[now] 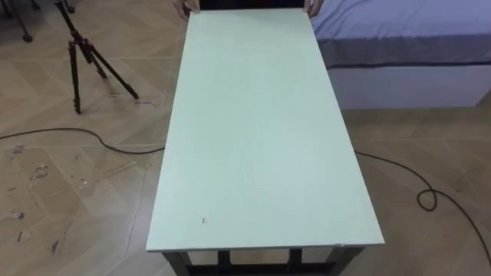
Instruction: Move table with human
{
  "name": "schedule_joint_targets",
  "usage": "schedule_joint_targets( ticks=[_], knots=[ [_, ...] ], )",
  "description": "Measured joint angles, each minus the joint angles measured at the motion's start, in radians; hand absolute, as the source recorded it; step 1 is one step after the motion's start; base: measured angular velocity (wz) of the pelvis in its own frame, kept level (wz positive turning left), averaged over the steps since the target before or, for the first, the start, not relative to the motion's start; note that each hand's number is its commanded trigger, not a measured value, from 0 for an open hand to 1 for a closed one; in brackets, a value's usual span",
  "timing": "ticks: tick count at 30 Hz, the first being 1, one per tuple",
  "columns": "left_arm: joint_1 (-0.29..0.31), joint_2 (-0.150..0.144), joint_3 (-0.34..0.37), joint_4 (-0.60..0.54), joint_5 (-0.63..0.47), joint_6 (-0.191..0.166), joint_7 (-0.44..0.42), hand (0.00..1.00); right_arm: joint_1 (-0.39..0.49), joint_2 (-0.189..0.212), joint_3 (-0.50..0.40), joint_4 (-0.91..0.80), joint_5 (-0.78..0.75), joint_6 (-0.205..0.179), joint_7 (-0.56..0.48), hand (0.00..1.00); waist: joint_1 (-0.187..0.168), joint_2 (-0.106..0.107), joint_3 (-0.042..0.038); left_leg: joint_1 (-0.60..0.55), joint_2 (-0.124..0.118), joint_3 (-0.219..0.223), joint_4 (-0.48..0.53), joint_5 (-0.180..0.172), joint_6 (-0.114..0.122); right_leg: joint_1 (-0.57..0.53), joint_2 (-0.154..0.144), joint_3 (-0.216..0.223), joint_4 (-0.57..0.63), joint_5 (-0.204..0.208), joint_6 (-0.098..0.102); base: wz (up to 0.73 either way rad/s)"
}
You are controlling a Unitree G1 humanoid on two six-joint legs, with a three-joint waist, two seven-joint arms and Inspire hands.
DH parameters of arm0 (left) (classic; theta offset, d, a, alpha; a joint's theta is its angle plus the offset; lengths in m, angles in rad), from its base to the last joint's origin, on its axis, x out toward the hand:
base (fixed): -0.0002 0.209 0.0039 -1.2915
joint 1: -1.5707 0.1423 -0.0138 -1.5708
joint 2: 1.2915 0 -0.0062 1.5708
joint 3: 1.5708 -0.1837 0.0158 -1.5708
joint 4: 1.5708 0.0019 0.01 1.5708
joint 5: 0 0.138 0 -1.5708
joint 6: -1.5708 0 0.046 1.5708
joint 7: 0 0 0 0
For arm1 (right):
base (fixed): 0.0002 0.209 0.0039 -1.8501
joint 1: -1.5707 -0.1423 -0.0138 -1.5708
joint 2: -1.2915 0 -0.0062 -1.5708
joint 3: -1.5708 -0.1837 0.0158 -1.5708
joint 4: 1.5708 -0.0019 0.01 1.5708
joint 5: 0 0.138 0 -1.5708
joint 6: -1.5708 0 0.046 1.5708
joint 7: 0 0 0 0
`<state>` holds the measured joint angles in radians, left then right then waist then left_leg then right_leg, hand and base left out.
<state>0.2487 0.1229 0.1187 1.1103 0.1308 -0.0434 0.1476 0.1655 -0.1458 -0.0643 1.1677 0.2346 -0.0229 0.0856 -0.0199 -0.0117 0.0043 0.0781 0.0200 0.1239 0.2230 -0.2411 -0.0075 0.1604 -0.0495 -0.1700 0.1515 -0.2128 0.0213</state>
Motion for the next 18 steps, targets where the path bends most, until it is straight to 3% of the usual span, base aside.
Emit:
schedule_joint_targets(
  ticks=[12, 18],
  knots=[
    [0.001, -0.001, -0.001, 0.009, -0.033, -0.001, -0.017, 0.0, -0.025, -0.005, 0.003, 0.083, 0.093, 0.002, 0.081, 0.0, 0.002, -0.005, -0.0009, -0.017, 0.0, 0.0, 0.002, 0.0, 0.0, -0.004, 0.0, -0.001, -0.001, 0.0, 0.0, -0.01],
    [-0.001, 0.0, 0.003, 0.006, -0.194, 0.003, -0.065, 0.0, -0.028, -0.005, 0.002, 0.078, 0.136, 0.026, 0.121, 0.0, 0.002, -0.008, -0.0035, -0.032, 0.0, -0.016, 0.017, 0.0, 0.0, -0.008, -0.001, -0.025, -0.001, 0.0, 0.0, 0.09]
  ],
)
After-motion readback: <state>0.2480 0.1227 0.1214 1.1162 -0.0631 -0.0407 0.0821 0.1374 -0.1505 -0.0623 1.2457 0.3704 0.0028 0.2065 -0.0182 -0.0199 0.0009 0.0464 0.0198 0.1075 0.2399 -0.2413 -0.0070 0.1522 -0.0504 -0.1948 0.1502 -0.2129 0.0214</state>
